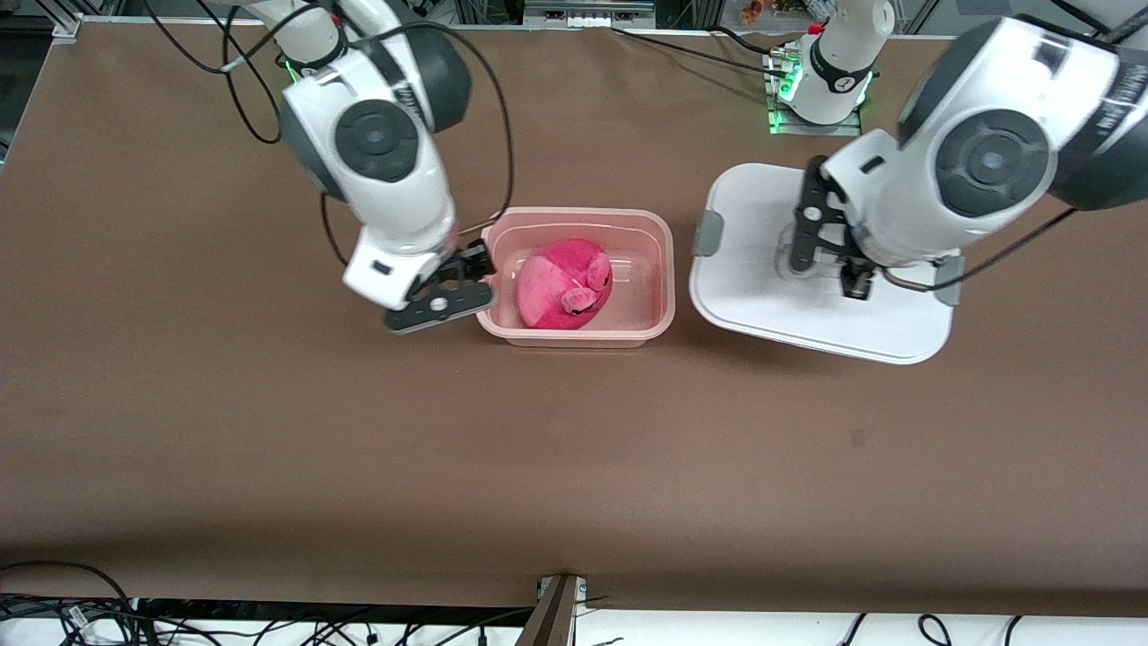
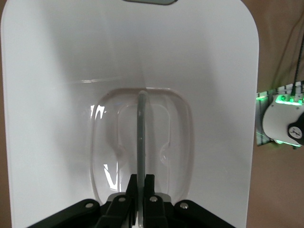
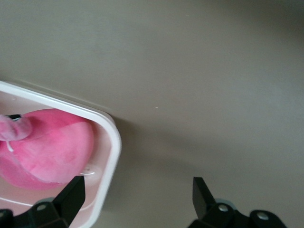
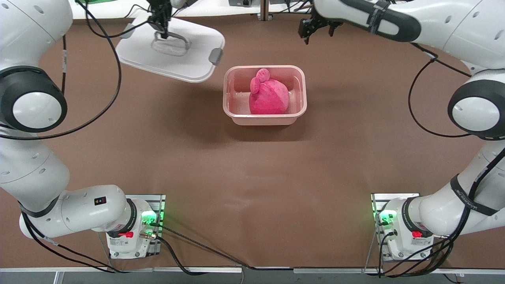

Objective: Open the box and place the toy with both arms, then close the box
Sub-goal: 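Carry the lid over the box with the left gripper while the right gripper withdraws, then lower the lid onto the box base with the left gripper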

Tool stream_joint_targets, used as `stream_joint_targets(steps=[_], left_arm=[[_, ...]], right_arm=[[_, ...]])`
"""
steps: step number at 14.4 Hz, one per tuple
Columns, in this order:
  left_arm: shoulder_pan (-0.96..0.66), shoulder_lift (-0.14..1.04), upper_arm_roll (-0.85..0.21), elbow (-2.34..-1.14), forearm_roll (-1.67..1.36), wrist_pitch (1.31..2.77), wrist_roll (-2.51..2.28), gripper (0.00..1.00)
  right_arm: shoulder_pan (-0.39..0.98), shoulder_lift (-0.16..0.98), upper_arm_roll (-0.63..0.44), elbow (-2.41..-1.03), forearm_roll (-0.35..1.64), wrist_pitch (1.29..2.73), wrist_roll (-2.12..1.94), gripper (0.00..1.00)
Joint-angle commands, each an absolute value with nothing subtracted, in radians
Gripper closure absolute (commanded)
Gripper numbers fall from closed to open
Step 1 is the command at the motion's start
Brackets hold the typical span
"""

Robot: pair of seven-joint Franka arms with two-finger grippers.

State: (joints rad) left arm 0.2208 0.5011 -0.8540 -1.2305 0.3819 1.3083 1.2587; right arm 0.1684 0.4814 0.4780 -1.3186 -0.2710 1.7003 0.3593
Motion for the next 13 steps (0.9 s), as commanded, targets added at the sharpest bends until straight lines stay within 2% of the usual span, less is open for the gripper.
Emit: stream_joint_targets(steps=[1, 7, 13], left_arm=[[0.16, 0.552, -0.859, -1.21, 0.335, 1.388, 1.252, 1.0], [0.0, 0.635, -0.854, -1.221, 0.331, 1.546, 1.148, 1.0], [-0.029, 0.666, -0.853, -1.229, 0.333, 1.605, 1.085, 1.0]], right_arm=[[0.141, 0.459, 0.485, -1.327, -0.247, 1.674, 0.368, 0.0], [0.141, 0.462, 0.474, -1.327, -0.253, 1.675, 0.37, 0.0], [0.012, 0.454, 0.471, -1.327, -0.25, 1.674, 0.365, 0.0]])
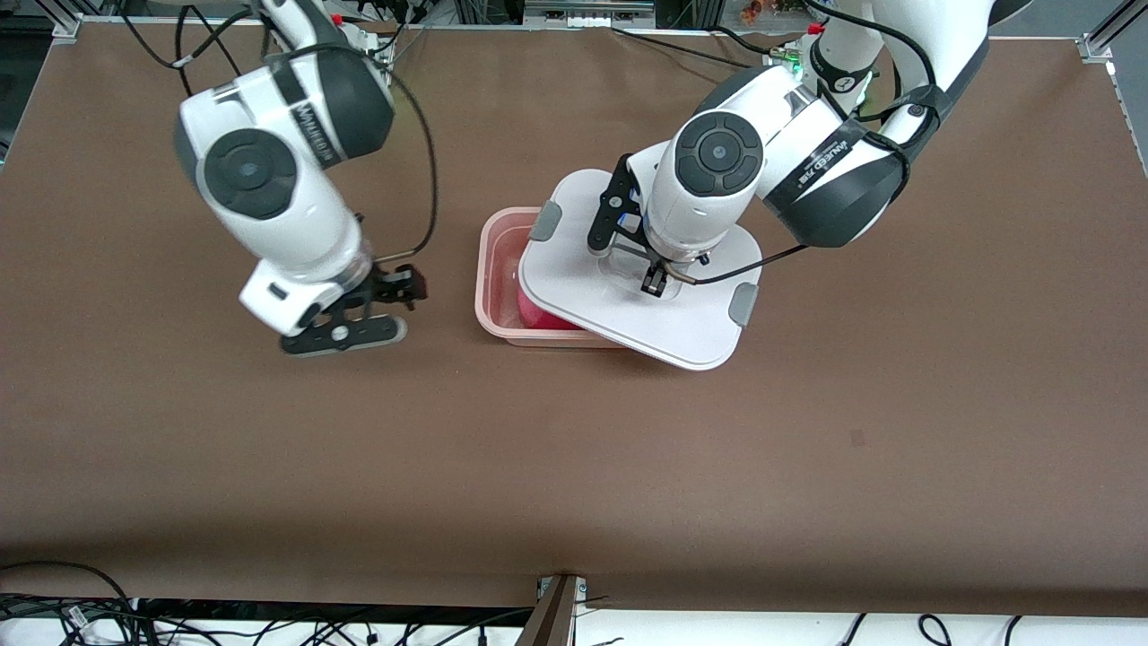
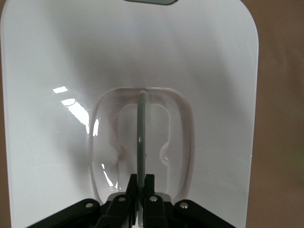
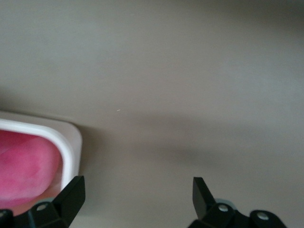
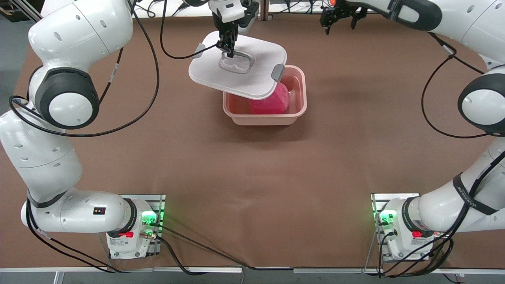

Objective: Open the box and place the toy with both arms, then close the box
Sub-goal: 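Lower the lid onto the box base with the left gripper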

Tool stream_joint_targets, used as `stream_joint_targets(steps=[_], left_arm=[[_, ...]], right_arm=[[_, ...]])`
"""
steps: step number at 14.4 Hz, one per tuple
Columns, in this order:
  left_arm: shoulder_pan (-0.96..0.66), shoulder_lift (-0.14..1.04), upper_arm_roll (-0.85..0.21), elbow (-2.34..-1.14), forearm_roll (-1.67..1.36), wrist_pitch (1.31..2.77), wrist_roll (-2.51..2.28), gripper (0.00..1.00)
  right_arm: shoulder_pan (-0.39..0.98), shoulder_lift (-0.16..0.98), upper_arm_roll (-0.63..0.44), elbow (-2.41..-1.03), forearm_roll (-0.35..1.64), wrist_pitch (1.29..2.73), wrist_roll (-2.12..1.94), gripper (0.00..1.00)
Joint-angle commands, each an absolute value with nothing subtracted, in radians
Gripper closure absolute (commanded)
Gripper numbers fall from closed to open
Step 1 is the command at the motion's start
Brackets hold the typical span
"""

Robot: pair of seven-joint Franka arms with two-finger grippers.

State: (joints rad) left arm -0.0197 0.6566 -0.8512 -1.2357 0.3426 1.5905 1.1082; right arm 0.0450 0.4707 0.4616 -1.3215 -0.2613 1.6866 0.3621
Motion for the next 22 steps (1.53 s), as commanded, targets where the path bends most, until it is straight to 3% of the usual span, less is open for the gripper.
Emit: stream_joint_targets(steps=[1, 6, 9, 22], left_arm=[[-0.047, 0.678, -0.853, -1.229, 0.334, 1.617, 1.065, 1.0], [-0.139, 0.729, -0.845, -1.243, 0.35, 1.755, 0.928, 1.0], [-0.247, 0.729, -0.727, -1.244, 0.35, 1.756, 0.93, 1.0], [-0.308, 0.761, -0.681, -1.269, 0.344, 1.769, 0.801, 1.0]], right_arm=[[-0.001, 0.443, 0.466, -1.327, -0.25, 1.664, 0.364, 0.0], [-0.034, 0.413, 0.456, -1.325, -0.235, 1.625, 0.37, 0.0], [-0.051, 0.411, 0.453, -1.325, -0.232, 1.621, 0.358, 0.0], [-0.155, 0.396, 0.44, -1.324, -0.201, 1.575, 0.161, 0.0]])
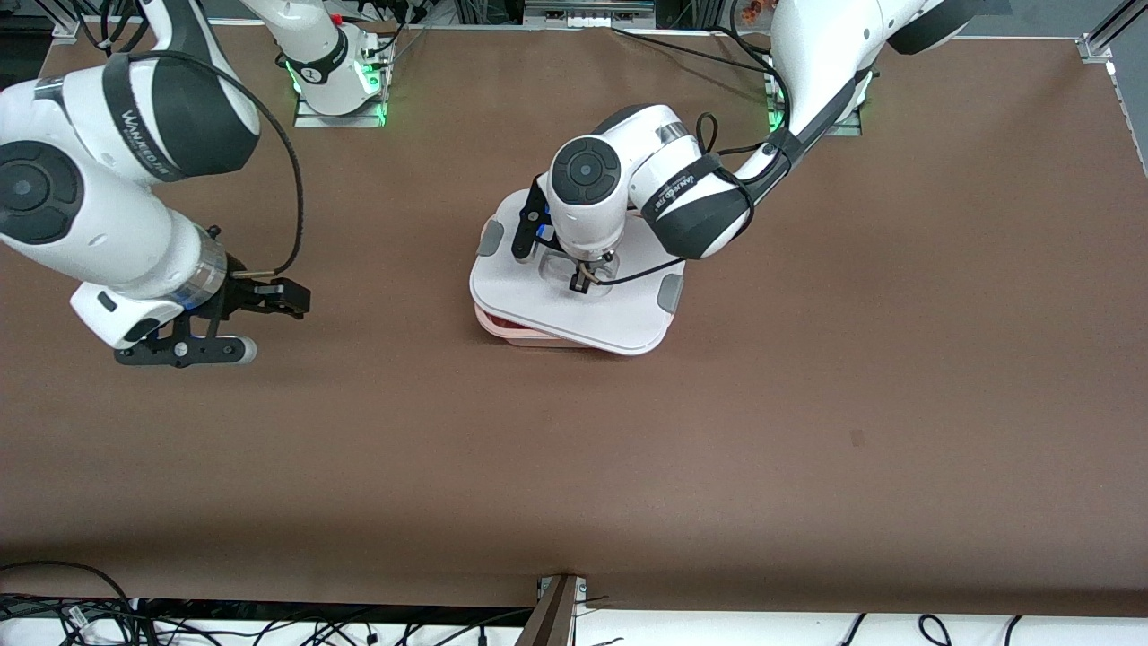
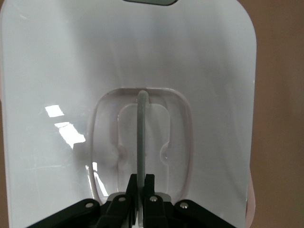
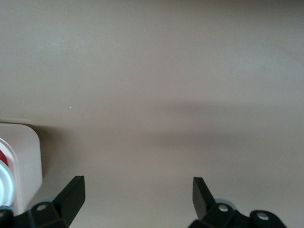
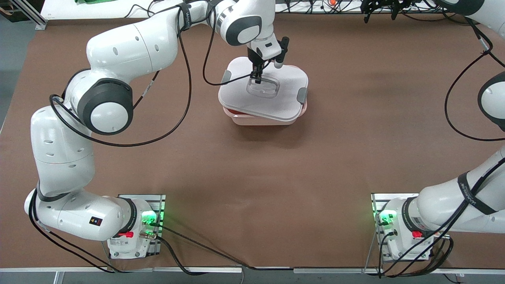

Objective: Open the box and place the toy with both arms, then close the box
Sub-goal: 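Lower the lid onto the box base with the left gripper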

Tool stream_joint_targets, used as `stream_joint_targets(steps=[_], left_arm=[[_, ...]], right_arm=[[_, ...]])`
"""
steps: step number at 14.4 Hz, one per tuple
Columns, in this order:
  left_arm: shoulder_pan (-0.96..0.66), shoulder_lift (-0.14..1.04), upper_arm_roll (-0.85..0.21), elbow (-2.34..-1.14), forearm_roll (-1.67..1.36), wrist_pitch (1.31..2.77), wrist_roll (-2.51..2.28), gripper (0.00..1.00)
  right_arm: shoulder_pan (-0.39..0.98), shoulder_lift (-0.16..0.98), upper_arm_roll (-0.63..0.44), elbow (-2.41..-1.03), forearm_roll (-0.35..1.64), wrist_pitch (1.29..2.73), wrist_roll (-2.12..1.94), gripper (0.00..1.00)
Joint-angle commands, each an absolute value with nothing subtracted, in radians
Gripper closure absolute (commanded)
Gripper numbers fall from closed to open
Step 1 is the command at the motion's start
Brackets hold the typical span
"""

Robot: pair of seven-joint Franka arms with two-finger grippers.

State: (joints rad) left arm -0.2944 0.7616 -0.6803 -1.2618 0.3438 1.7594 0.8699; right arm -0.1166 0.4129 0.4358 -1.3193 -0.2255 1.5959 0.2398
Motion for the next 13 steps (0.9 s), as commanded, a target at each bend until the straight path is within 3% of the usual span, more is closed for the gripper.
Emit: stream_joint_targets(steps=[1, 13], left_arm=[[-0.307, 0.764, -0.681, -1.275, 0.344, 1.769, 0.757, 1.0], [-0.322, 0.767, -0.649, -1.305, 0.347, 1.769, 0.655, 1.0]], right_arm=[[-0.161, 0.396, 0.44, -1.324, -0.201, 1.571, 0.144, 0.0], [-0.178, 0.295, 0.347, -1.354, -0.164, 1.496, 0.117, 0.0]])
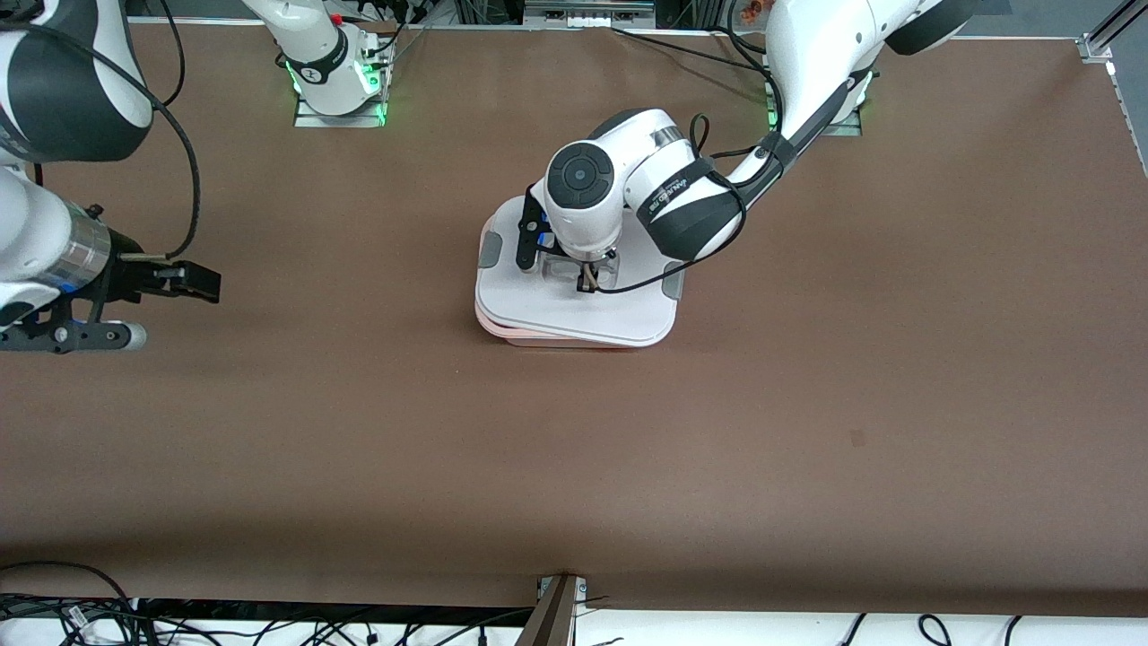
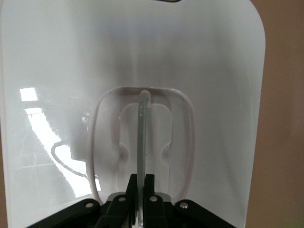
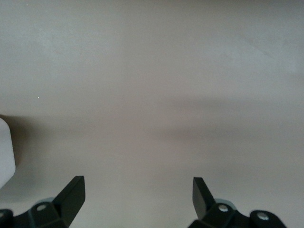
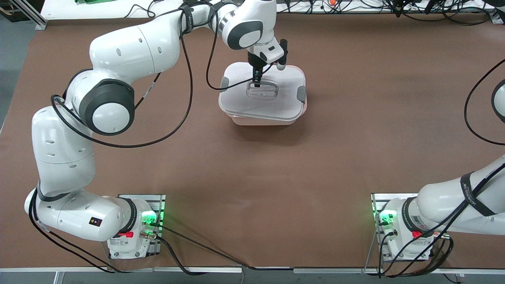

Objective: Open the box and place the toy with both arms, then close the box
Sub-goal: 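Lower the lid onto the box base with the left gripper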

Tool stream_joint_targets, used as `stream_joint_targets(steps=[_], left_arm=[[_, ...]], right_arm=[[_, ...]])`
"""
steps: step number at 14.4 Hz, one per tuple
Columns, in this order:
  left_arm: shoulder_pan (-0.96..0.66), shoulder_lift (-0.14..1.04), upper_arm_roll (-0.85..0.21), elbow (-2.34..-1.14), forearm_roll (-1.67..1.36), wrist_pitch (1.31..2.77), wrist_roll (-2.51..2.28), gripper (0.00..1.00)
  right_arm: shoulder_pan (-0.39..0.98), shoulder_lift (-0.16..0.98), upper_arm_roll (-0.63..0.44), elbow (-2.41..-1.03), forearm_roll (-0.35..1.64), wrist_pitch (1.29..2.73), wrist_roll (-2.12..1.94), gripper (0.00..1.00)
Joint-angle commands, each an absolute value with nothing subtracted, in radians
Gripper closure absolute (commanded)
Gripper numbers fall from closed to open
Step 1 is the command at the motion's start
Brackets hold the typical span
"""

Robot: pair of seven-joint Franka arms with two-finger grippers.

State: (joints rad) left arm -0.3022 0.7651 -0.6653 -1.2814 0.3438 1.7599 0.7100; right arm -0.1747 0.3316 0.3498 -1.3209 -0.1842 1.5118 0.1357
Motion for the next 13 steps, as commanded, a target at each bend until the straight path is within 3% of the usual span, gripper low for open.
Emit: stream_joint_targets(steps=[1, 6, 9, 13], left_arm=[[-0.33, 0.767, -0.649, -1.308, 0.347, 1.767, 0.628, 1.0], [-0.322, 0.773, -0.647, -1.304, 0.334, 1.793, 0.606, 1.0], [-0.316, 0.773, -0.649, -1.299, 0.33, 1.801, 0.591, 1.0], [-0.311, 0.779, -0.647, -1.299, 0.331, 1.821, 0.589, 1.0]], right_arm=[[-0.178, 0.285, 0.318, -1.358, -0.147, 1.479, 0.117, 0.0], [-0.14, 0.223, 0.21, -1.397, -0.112, 1.46, 0.075, 0.0], [-0.061, 0.207, 0.042, -1.401, -0.017, 1.451, 0.039, 0.0], [-0.061, 0.172, 0.006, -1.434, -0.012, 1.45, -0.198, 0.0]])
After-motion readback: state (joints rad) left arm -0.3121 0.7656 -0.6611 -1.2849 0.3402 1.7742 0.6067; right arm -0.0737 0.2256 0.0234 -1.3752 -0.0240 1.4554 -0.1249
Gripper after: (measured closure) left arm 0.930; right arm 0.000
